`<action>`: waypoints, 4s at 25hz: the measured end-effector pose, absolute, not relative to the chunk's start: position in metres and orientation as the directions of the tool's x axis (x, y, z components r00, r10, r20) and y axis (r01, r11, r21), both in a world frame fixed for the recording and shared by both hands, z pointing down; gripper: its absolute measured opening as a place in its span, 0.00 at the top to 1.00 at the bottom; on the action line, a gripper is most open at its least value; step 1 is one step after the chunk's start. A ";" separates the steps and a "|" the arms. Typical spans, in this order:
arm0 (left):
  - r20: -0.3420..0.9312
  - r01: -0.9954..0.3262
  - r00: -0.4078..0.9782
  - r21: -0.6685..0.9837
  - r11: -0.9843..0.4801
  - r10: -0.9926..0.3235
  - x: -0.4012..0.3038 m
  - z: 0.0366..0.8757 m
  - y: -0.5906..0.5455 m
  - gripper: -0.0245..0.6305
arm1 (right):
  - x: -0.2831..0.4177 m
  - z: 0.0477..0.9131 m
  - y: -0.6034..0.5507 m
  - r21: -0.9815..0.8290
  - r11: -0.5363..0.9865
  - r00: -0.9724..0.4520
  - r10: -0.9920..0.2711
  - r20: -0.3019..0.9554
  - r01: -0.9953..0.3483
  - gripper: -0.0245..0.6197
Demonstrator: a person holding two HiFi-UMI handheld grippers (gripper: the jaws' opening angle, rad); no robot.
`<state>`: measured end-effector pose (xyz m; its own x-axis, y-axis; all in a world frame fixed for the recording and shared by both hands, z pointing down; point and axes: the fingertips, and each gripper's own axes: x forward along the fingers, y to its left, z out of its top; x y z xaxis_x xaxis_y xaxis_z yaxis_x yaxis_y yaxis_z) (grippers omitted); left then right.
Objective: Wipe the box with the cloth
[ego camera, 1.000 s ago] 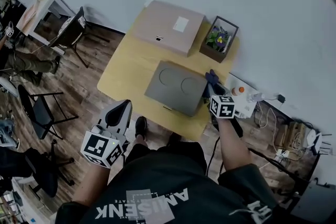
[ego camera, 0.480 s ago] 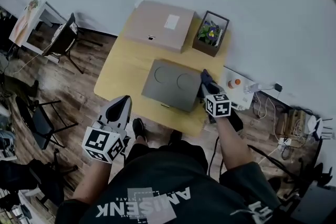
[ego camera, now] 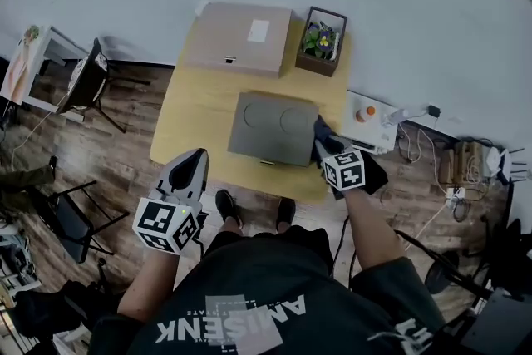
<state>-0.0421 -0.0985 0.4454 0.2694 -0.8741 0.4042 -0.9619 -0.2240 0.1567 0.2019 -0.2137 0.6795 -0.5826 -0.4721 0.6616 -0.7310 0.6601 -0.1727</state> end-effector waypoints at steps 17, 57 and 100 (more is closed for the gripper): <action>0.427 -0.903 0.429 0.187 -0.386 -0.796 -0.063 0.457 -0.112 0.96 | 0.198 0.681 -0.136 -0.152 0.581 -0.504 -0.511 0.696 -0.799 0.85; 0.403 -0.917 0.399 0.201 -0.345 -0.824 -0.160 0.473 -0.121 0.96 | -0.024 0.658 -0.069 -0.309 0.704 -0.687 -0.343 0.641 -0.640 0.85; 0.406 -0.929 0.370 0.169 -0.329 -0.836 -0.121 0.465 -0.116 0.96 | 0.085 0.681 -0.085 -0.273 0.427 -0.485 -0.540 0.688 -0.862 0.85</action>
<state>-0.1209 -0.1162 0.4651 0.3696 -0.8357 0.4062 -0.9291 -0.3286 0.1693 0.0849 -0.0848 0.6806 -0.4851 -0.5400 0.6878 -0.8621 0.4272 -0.2726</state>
